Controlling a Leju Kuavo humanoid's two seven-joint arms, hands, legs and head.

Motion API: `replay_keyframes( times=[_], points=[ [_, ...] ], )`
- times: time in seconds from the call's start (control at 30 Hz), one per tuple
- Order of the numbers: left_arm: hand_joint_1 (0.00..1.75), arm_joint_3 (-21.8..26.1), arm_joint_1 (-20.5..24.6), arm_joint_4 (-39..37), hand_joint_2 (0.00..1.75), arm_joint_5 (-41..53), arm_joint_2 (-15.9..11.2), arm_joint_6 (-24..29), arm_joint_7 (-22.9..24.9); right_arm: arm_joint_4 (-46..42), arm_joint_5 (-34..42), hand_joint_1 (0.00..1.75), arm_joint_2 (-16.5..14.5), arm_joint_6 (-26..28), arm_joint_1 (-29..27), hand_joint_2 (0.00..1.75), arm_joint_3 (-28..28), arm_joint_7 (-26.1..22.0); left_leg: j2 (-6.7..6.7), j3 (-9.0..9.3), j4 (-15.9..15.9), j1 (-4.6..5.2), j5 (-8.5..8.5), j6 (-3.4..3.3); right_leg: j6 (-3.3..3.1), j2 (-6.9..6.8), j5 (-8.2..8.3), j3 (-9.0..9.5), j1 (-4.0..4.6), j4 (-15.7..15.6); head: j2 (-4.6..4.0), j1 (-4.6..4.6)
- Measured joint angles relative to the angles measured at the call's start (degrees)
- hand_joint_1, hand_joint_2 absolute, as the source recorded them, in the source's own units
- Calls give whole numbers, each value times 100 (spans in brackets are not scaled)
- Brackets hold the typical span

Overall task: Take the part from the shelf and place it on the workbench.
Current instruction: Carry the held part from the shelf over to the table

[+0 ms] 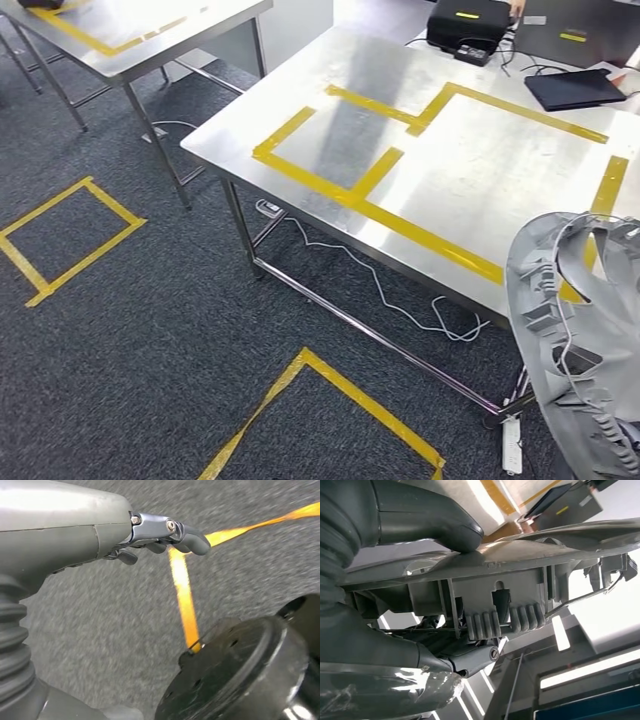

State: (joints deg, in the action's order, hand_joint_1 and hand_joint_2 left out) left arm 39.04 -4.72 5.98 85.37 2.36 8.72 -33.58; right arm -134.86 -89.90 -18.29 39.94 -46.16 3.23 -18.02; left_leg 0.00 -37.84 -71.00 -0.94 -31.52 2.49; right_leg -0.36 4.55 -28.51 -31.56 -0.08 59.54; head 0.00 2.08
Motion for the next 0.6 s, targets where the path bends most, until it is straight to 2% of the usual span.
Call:
replay_keyframes(
  times=[0.03,0.07,0.1,0.13,0.2,0.27,0.3,0.33,0.4,0.43,0.47,0.5,0.57,0.6],
  points=[
    [0,0,3,-1,175,-2,-4,0,3,4,0,175,0,-1,-10,175,2,2,-22,89,369,1,303,-16,20,47,-50,45,-1,-1,0,8],
    [0,0,9,-3,175,-3,-8,0,7,8,-1,175,0,-1,-19,175,4,2,-52,201,748,2,498,-32,50,96,-113,85,11,8,-1,17],
    [0,0,15,-5,175,-4,-9,-1,13,13,-3,175,0,-1,-31,175,7,0,-76,286,1012,6,576,-53,83,128,-174,115,20,-6,-1,19],
    [0,0,22,-7,175,-5,-10,-2,18,16,-3,175,0,-1,-44,175,12,-3,-98,337,1172,8,561,-81,120,149,-197,161,29,-7,-1,21],
    [0,0,42,-8,175,-7,-4,-5,24,31,-4,175,0,-2,-78,175,23,-12,-103,403,1263,13,472,-161,184,139,-218,265,31,-43,-1,8],
    [0,1,41,-8,175,-10,3,-12,26,51,-1,175,0,-3,-103,175,29,-14,-91,508,1283,7,432,-240,238,-18,-294,288,35,32,0,-18],
    [0,2,36,-8,175,-11,6,-15,28,61,1,175,0,-3,-107,175,31,-11,-82,571,1285,3,410,-269,262,-132,-381,210,32,193,1,-36],
    [0,3,28,-8,175,-13,4,-18,30,71,1,175,0,-3,-110,175,32,-7,-65,621,1287,8,373,-286,286,-252,-481,43,30,486,0,-56],
    [0,4,11,-8,175,-13,4,-21,32,93,1,175,0,-3,-112,175,34,3,-26,713,1286,17,276,-296,324,-377,-718,-457,14,1172,0,-72],
    [0,5,0,-9,175,-14,4,-26,34,105,1,175,0,-3,-117,175,33,9,-8,774,1286,19,217,-294,335,-397,-787,-666,7,1373,0,-71],
    [0,5,-10,-9,175,-15,3,-30,40,115,2,175,0,-4,-127,175,33,14,3,848,1286,19,152,-288,341,-405,-775,-783,0,1390,0,-72],
    [0,7,-15,-9,175,-16,3,-35,45,123,2,175,0,-4,-141,175,33,16,8,928,1287,18,87,-280,344,-410,-669,-805,-9,1232,0,-72],
    [0,11,-21,-10,175,-20,1,-46,59,137,2,175,0,-5,-175,175,33,20,15,1105,1288,20,-61,-243,343,-457,-153,-707,-24,656,-1,-75],
    [0,14,-23,-10,175,-21,-3,-51,63,145,2,175,0,-5,-183,175,32,21,18,1174,1291,23,-127,-213,324,-495,33,-662,-14,436,-1,-79]
  ],
)
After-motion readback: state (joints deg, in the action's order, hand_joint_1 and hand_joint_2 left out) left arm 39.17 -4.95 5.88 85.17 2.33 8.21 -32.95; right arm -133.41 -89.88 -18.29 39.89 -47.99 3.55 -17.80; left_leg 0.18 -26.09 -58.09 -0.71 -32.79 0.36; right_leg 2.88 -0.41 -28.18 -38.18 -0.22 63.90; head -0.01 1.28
